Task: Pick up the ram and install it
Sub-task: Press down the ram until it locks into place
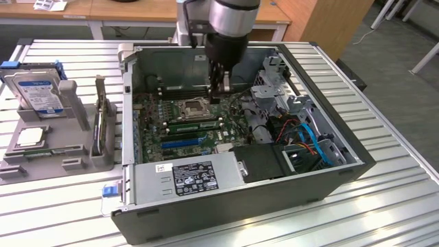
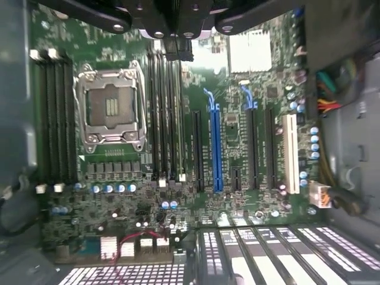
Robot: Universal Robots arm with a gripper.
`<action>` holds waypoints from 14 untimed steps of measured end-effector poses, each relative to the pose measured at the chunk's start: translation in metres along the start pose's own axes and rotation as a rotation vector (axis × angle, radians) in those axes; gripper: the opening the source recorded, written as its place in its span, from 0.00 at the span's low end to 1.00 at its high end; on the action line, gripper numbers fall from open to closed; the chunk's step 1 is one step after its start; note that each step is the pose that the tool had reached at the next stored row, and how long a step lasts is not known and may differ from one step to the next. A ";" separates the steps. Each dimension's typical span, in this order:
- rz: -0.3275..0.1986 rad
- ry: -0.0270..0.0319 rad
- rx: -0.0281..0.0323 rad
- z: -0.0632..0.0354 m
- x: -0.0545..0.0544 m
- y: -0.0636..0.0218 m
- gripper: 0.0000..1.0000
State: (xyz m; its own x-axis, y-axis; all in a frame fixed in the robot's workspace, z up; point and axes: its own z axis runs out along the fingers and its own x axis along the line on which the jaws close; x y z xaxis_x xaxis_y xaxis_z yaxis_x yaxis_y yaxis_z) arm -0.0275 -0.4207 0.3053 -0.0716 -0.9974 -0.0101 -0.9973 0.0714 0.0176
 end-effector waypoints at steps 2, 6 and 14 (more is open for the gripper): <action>0.000 -0.0002 -0.0002 -0.0089 0.000 -0.0014 0.11; 0.000 0.0001 -0.0007 -0.0273 -0.001 -0.0035 0.11; 0.000 -0.0004 -0.0009 -0.0517 -0.001 -0.0056 0.11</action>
State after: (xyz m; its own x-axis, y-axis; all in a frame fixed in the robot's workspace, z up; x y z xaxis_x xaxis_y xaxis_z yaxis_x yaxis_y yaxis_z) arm -0.0210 -0.4208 0.3569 -0.0717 -0.9974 -0.0105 -0.9973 0.0715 0.0185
